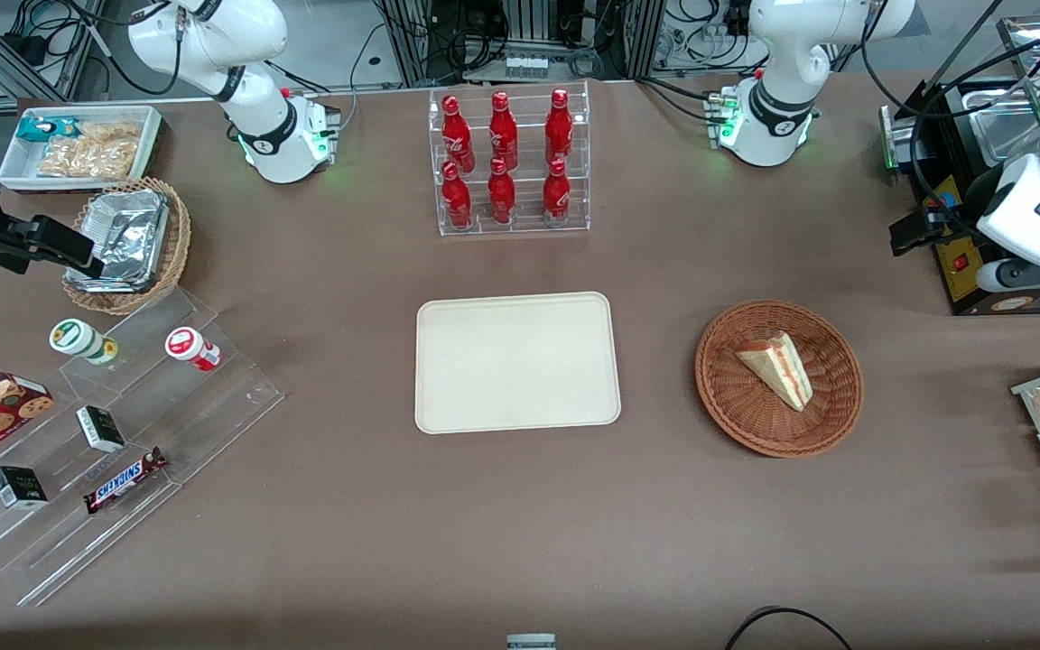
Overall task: Place sandwich from basket to tray
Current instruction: 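Move the left gripper from rest toward the sandwich in the wicker basket, then lower the open left gripper over the wrapped sandwich and close on it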
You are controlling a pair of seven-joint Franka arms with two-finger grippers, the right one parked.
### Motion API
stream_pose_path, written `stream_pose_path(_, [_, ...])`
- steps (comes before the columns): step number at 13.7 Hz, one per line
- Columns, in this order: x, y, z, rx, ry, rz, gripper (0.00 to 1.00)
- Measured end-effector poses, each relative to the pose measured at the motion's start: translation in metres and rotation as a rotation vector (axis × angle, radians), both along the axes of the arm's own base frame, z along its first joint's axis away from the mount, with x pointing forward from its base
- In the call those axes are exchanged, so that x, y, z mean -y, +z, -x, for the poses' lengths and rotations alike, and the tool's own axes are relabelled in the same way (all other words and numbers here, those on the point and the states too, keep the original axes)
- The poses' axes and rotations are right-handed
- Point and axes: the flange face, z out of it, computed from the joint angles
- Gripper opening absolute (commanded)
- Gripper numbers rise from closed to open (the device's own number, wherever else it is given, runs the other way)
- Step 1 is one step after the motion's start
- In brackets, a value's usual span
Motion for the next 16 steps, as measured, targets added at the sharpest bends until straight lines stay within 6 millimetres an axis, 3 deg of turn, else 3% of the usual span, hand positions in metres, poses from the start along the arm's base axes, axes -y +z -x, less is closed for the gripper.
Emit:
stream_pose_path(4, [0.000,-0.004,-0.002,-0.008,0.001,0.000,1.00])
stream_pose_path(8, [0.001,-0.040,-0.019,-0.048,0.004,-0.002,1.00])
stream_pose_path(11, [0.003,-0.088,-0.034,-0.047,0.000,-0.001,1.00])
stream_pose_path(16, [0.019,-0.201,-0.039,-0.021,0.004,-0.001,1.00])
